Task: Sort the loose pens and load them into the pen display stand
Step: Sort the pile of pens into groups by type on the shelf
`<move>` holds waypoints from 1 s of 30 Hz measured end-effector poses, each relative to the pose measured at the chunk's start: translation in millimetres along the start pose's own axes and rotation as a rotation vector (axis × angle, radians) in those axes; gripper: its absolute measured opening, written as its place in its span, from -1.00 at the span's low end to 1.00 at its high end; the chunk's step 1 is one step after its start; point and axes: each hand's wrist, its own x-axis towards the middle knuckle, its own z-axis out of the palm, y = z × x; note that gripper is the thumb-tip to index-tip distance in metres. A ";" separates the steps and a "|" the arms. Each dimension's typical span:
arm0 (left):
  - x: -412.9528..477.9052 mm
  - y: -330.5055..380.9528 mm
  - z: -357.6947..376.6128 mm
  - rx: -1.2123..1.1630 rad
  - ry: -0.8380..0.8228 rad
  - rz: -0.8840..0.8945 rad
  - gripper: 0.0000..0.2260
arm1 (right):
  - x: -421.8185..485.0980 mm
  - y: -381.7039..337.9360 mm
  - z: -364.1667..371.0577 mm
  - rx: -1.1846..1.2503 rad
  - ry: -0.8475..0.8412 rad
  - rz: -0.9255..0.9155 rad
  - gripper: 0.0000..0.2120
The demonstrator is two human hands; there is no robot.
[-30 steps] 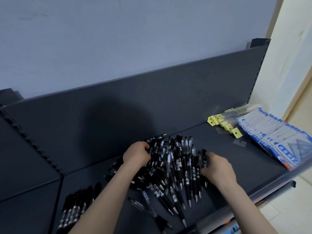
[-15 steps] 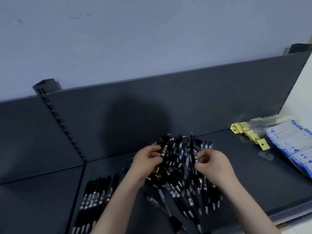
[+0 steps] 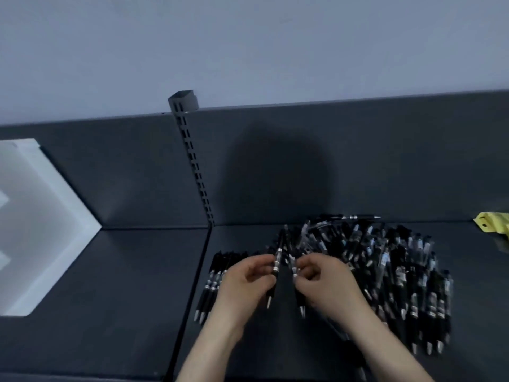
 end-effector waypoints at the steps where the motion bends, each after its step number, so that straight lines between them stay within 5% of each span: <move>1: -2.7 -3.8 -9.8 0.009 0.044 0.005 -0.69 | 0.0 -2.9 8.4 -0.004 -0.024 -0.014 -0.89; 8: -7.2 -28.8 -72.7 0.421 0.305 0.011 -0.69 | 6.3 -22.1 58.8 -0.062 -0.156 -0.016 -0.76; 15: -1.1 -26.5 -86.5 0.672 0.341 0.076 -0.67 | 12.4 -29.7 84.4 -0.088 -0.144 0.029 -0.66; 21: 7.2 -29.0 -81.9 0.837 0.306 0.073 -0.72 | 14.3 -32.2 92.1 -0.162 -0.116 0.057 -0.83; 30: 12.7 -29.4 -83.8 0.854 0.319 0.110 -0.76 | 12.2 -34.9 93.0 -0.179 -0.098 0.023 -0.81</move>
